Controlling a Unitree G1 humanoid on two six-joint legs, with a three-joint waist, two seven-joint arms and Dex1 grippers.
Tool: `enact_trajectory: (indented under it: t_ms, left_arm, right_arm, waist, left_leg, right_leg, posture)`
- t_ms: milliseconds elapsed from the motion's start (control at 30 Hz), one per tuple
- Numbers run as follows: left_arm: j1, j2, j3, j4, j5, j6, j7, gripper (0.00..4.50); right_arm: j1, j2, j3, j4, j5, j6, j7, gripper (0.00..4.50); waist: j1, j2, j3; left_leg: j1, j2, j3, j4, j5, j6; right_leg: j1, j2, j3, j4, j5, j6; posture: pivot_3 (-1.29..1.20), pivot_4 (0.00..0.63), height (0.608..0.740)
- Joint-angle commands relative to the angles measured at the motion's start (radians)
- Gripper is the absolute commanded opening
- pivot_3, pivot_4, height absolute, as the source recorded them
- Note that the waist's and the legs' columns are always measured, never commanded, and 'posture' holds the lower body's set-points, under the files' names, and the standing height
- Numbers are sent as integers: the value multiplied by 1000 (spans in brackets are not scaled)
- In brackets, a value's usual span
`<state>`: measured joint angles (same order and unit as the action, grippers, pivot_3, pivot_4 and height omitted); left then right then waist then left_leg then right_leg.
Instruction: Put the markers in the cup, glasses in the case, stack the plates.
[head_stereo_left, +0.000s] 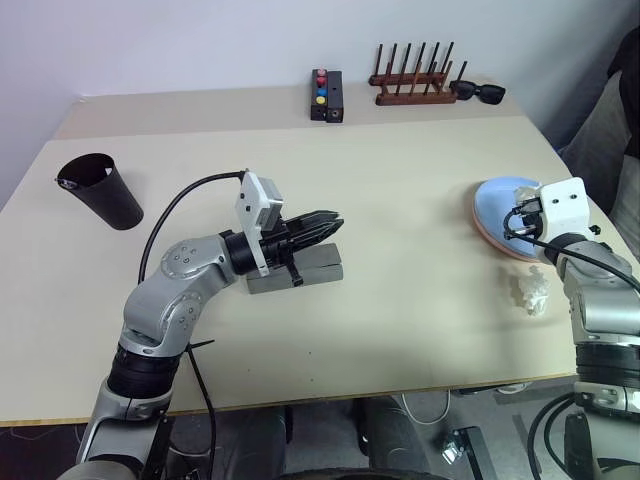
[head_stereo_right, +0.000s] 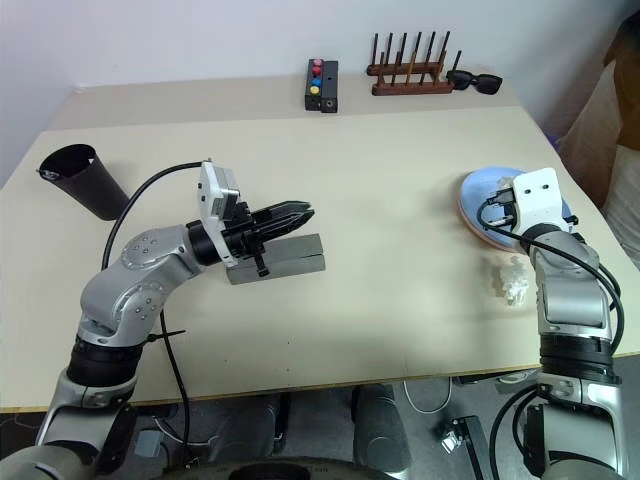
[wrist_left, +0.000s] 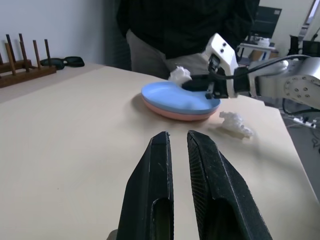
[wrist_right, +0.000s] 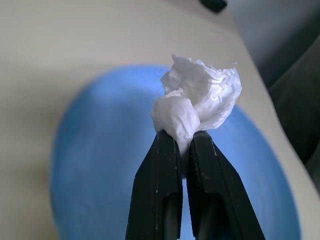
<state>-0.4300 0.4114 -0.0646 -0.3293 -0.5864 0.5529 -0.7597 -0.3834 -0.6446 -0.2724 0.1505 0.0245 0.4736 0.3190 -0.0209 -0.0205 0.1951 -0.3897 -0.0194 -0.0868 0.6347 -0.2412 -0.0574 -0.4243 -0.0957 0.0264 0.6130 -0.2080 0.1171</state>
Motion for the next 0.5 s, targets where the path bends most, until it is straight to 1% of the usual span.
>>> enact_trajectory:
  t_ms: [33,67,133,167,333,400,500]
  left_arm:
    - [12,9,18,-15,-2,-31,-18,502]
    - [11,10,20,-15,-4,-29,-19,502]
    - [-1,8,19,-15,-12,-19,-20,502]
    - [-8,6,18,-16,-16,-14,-20,502]
    - [-60,-12,0,3,-29,12,-28,502]
    - [-85,-26,-15,29,-25,12,-38,502]
    - [-90,-44,-37,76,-8,-19,-74,502]
  right_arm:
    - [-1,-15,-38,-18,15,-9,-13,1399]
    - [2,-15,-40,-22,10,-13,-21,2005]
    - [9,-16,-43,-36,0,-24,-35,3043]
    - [14,-16,-45,-44,-2,-28,-40,3475]
    - [91,-5,-104,-157,59,-27,-14,3475]
    - [147,8,-150,-247,132,-20,33,3475]
    - [285,16,-213,-399,250,18,131,3475]
  waist:
    - [2,0,0]
    - [3,0,0]
    - [4,0,0]
    - [5,0,0]
    - [9,0,0]
    - [8,0,0]
    - [8,0,0]
  left_leg:
    - [0,0,0,0,0,0]
    - [0,0,0,0,0,0]
    - [0,0,0,0,0,0]
    - [0,0,0,0,0,0]
    - [-1,0,0,1,0,0]
    - [-1,0,0,1,0,0]
    - [-1,0,0,0,0,0]
  right_leg:
    - [0,0,0,0,0,0]
    - [0,0,0,0,0,0]
    - [0,0,0,0,0,0]
    - [0,0,0,0,0,0]
    - [0,0,0,0,0,0]
    - [0,0,0,0,0,0]
    - [0,0,0,0,0,1]
  posture:
    - [0,150,734]
    - [0,150,734]
    - [0,150,734]
    - [0,150,734]
    - [0,150,734]
    - [0,150,734]
    - [0,150,734]
